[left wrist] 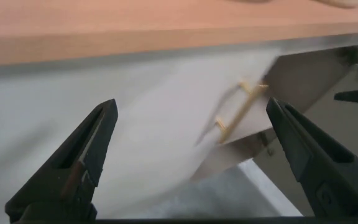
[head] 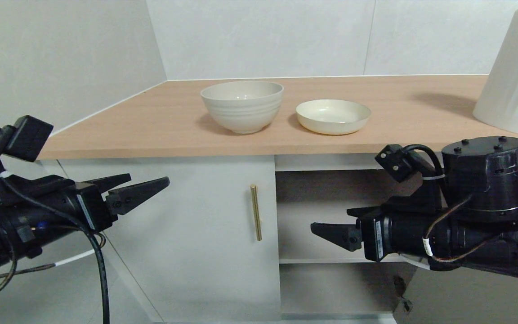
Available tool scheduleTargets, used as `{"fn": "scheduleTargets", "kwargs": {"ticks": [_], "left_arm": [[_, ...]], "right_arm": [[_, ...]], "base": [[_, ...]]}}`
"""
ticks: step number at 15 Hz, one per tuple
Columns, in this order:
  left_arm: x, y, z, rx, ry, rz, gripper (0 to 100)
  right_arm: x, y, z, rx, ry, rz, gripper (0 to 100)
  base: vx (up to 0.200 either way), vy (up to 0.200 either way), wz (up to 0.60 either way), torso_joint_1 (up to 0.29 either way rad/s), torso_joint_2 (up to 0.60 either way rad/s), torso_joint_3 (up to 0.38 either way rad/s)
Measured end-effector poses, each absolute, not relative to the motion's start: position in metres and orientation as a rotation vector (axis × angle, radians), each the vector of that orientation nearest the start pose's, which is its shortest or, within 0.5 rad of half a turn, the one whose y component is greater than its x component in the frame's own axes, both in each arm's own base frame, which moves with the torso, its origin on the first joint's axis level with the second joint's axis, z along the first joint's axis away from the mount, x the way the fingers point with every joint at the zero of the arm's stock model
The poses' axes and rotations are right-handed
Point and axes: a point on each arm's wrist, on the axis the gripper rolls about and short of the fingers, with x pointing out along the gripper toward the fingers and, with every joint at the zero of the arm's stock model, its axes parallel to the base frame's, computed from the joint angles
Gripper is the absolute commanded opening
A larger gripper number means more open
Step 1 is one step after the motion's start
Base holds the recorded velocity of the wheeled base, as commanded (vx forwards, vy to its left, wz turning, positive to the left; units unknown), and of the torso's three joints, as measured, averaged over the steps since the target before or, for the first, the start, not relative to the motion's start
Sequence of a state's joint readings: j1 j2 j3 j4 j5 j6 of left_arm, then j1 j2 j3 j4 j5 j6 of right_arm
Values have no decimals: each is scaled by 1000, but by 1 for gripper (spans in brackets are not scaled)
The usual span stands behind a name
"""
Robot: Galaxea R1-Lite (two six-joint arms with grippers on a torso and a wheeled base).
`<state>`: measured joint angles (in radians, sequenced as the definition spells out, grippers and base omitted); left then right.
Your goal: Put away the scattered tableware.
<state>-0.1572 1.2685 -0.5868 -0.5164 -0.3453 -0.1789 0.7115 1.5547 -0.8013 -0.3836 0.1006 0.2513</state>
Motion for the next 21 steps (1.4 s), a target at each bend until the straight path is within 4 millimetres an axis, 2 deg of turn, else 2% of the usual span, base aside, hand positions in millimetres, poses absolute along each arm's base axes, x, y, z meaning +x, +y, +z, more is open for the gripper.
{"fn": "scheduleTargets", "kwargs": {"ticks": [6,8,10,14,21], "left_arm": [[181,-44,227,-143,255,-523,100],[182,-44,238,-144,295,-521,100],[188,-45,246,-167,362,-513,100],[206,-51,246,-278,390,-528,100],[217,-63,238,-375,460,-581,100]], "right_arm": [[198,173,203,108,431,754,100],[198,174,204,109,428,754,100],[199,174,203,108,432,753,100],[201,175,200,105,443,750,100],[203,176,197,101,454,746,100]], "base": [[0,0,0,4,-36,-28],[0,0,0,73,-259,-259],[0,0,0,134,-356,-307],[0,0,0,145,-507,-298],[0,0,0,189,-474,-291]]}}
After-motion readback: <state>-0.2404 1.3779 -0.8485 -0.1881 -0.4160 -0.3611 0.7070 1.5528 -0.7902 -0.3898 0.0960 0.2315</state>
